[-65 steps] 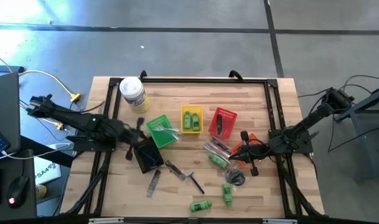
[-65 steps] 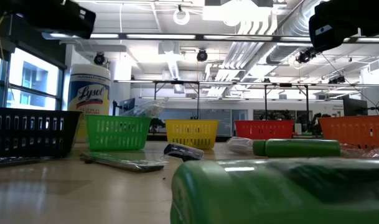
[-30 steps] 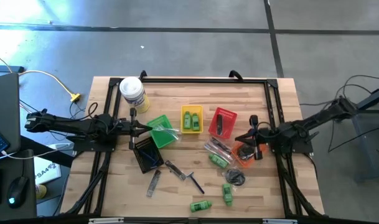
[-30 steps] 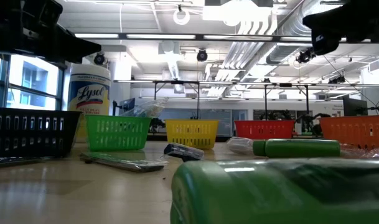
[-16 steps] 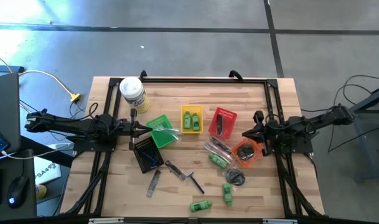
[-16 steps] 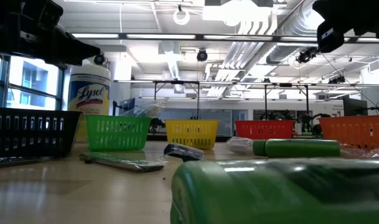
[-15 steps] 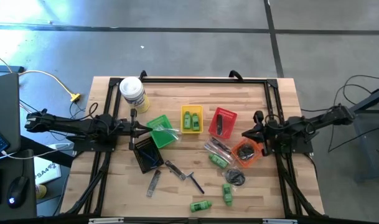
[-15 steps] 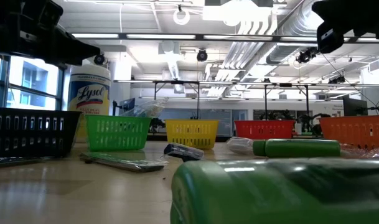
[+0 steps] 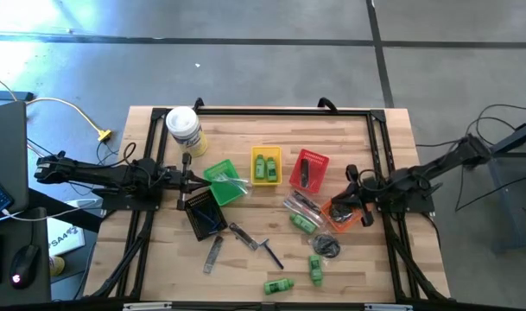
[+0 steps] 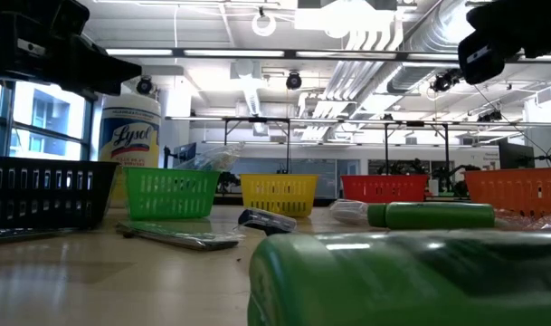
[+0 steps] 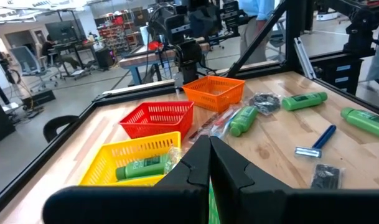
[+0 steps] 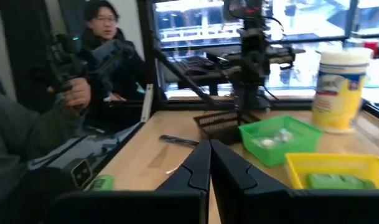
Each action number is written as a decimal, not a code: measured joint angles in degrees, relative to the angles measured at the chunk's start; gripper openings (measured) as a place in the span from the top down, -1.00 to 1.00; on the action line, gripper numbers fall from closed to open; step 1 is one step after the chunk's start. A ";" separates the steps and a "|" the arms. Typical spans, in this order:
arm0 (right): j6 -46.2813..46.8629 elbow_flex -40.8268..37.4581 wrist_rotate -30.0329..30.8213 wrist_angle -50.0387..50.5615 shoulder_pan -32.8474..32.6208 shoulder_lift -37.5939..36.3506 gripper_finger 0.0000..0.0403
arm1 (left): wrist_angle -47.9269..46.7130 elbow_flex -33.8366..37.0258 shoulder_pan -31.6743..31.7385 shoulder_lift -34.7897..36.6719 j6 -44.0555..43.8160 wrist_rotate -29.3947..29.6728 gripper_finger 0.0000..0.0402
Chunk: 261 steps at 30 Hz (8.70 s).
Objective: Pick & Place Travel size toiletries
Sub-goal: Put the black hairbrush into the orange bin
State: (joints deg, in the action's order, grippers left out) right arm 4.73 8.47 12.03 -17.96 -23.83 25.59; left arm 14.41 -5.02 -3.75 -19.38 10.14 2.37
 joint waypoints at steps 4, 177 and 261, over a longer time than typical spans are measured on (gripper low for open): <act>-1.71 0.00 1.30 -3.22 -1.39 2.90 0.99 | 0.00 0.00 0.00 0.00 0.38 0.08 1.00; -0.57 0.02 12.60 -8.37 -1.56 13.99 0.98 | 17.98 -10.97 -7.89 -32.26 -1.75 -2.47 1.00; 20.93 42.92 -11.54 51.71 -6.80 67.12 0.98 | 12.88 -10.97 -7.89 -32.26 0.38 -1.70 1.00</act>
State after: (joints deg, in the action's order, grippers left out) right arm 25.66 51.39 0.49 33.75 -30.62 92.71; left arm 27.29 -15.99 -11.64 -51.64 10.52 0.67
